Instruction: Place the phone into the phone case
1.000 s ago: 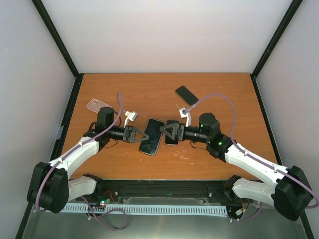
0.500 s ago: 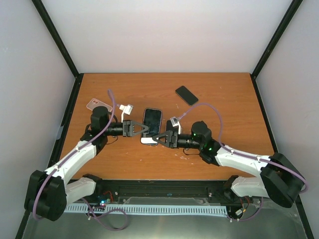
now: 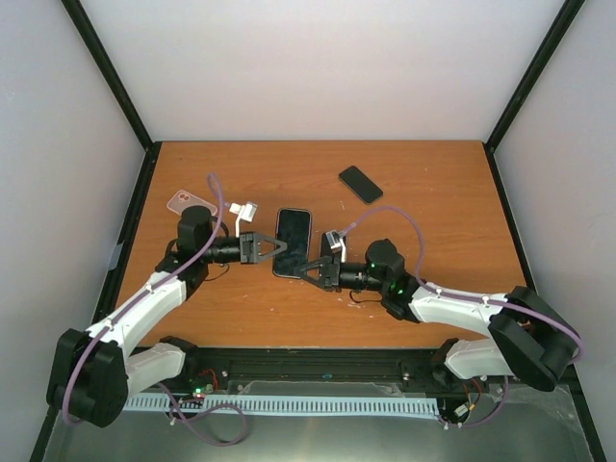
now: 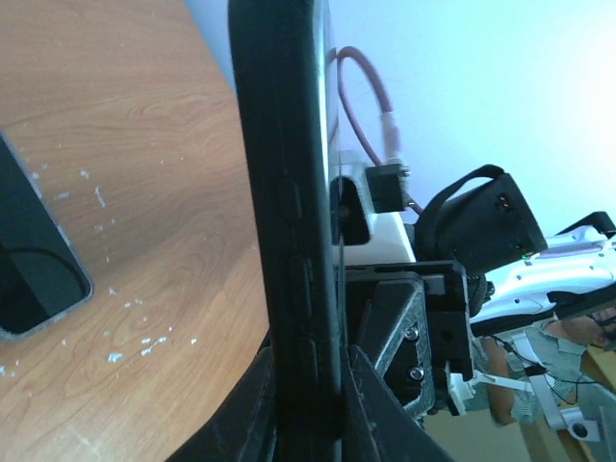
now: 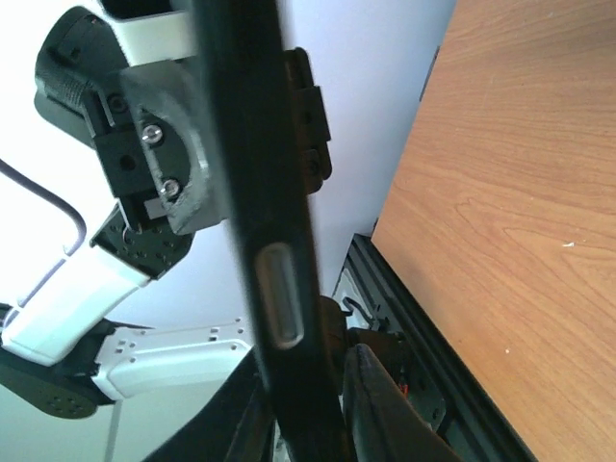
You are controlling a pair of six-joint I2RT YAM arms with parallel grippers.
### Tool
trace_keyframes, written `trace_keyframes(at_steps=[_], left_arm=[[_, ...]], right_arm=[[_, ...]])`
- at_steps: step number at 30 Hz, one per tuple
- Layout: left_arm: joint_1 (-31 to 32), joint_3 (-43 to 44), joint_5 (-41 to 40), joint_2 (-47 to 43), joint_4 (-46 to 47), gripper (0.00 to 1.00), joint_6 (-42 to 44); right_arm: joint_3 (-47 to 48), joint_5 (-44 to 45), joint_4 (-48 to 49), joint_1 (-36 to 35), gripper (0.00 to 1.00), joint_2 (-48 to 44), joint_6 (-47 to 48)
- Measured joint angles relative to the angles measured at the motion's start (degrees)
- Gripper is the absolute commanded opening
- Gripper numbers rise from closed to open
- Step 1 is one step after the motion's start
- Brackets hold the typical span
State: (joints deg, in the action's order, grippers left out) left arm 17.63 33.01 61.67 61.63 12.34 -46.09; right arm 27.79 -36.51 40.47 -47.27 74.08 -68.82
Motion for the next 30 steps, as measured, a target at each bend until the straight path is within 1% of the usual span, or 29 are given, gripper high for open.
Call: trace_keyframes(at_steps=[3, 5, 7, 9, 13, 19, 25, 30], left_arm=[[0.0, 0.1, -0.6, 0.7, -2.7, 0.12, 0.7], [0.0, 0.1, -0.4, 1.3, -3.1, 0.14, 0.7], [0.0, 0.1, -0.4, 1.4, -3.1, 0.25, 0.6], [0.0, 0.1, -0.8, 1.4, -3.1, 0.31, 0.7], [0.0, 0.1, -1.0, 0.6, -2.5, 0.44, 0.2], [0.0, 0.1, -0.8, -1.8, 1.5, 0.44, -3.1], [-0.2, 0.5, -0.9, -1.8, 4.8, 0.45, -5.5], [-0.2, 1.7, -0.5, -1.7, 6.3, 0.39, -5.9]], right_arm=[[-0.7, 0.0, 0.8, -0.1, 0.05, 0.0, -0.4], [-0.9, 0.2, 0.7, -0.1, 0.04, 0.0, -0.6], [-1.0, 0.2, 0.7, -0.1, 0.04, 0.0, -0.6], [-0.9, 0.2, 1.5, -0.1, 0.05, 0.0, -0.4], [-0.9, 0.3, 1.3, -0.1, 0.03, -0.7, 1.6], [-0.9, -0.2, -2.1, -0.1, 0.03, -4.7, 7.8], [-0.9, -2.3, -6.9, -0.1, 0.03, -8.8, 13.9], [-0.9, -3.6, -10.9, -0.1, 0.03, -11.1, 17.2]])
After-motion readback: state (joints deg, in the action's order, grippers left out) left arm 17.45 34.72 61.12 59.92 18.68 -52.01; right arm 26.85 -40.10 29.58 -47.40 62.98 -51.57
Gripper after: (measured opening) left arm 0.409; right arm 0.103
